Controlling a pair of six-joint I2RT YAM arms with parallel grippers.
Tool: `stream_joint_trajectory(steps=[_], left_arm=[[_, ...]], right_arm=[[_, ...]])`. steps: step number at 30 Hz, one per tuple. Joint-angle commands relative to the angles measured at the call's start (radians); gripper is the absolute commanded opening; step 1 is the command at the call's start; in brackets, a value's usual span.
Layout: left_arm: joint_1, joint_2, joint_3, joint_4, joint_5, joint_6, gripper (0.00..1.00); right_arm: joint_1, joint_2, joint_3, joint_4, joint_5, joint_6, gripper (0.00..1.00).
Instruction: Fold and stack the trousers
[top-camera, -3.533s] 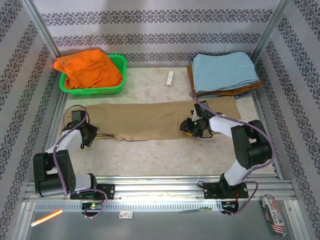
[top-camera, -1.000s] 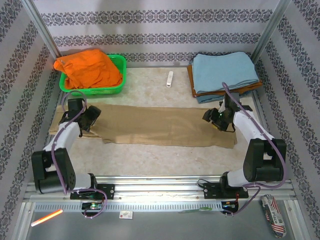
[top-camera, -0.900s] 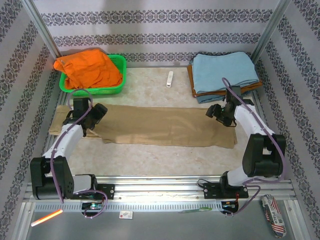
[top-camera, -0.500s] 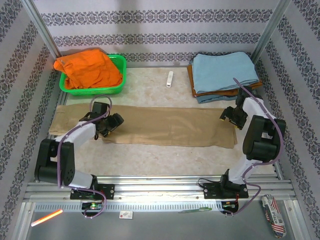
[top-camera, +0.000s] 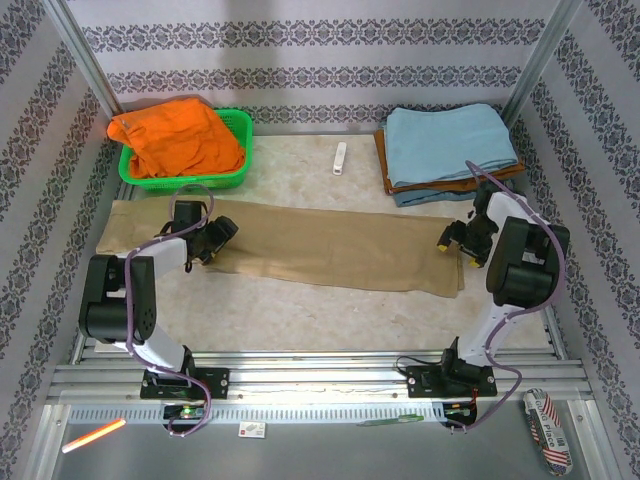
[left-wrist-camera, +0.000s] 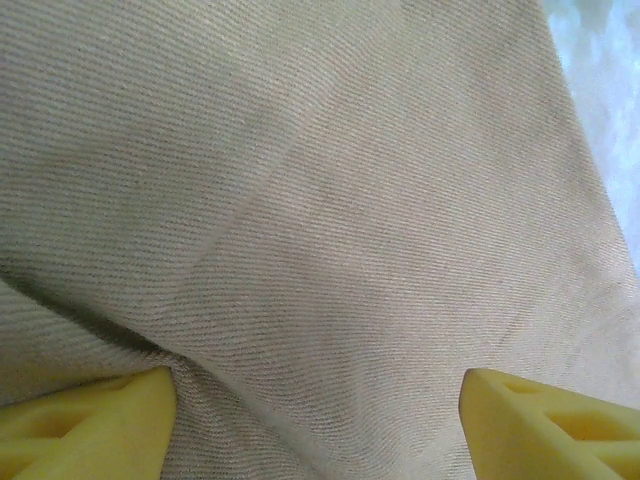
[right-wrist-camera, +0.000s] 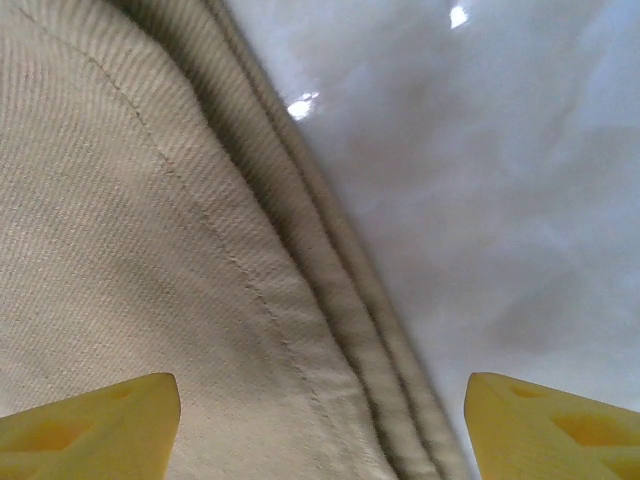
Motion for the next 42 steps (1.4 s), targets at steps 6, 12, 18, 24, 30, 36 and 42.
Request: stream_joint_trajectory(steps=[6,12,18,24,30,36,42], left_arm=[[0.013,0.052,-0.049,-0.046,0.028,0.0,0.78],[0.013,0.016,-0.054,-0.045,0.053,-0.012,0.78],[0.011,-0.011,-0.04,-0.068,0.059,-0.006,0.78],[-0.035,0.005,-0.106,-0.011,0.058,-0.033,0.78],[-0.183,-0.006,-0.168,0.016,0.015,-0.105,0.77],[-0.309,-0.076,-0.162,-0.045,-0.056,-0.138,0.79],[-0.307,-0.165,-0.073,-0.215,-0.118,-0.057,0.88]], right_arm=[[0.033,0.085,0.017,-0.029,-0.039,-0.013,0.61],[0.033,0.094,0.03,-0.043,-0.027,-0.003,0.23],[0.028,0.016,0.021,-0.036,-0.031,0.032,0.0],[0.011,-0.118,0.064,-0.076,0.084,0.063,0.0],[0.004,-0.142,0.143,-0.112,0.022,0.07,0.0],[0.091,-0.227,0.179,-0.137,-0.081,0.088,0.0],[0.315,-0.253,0.284,-0.19,-0.05,0.135,0.0]])
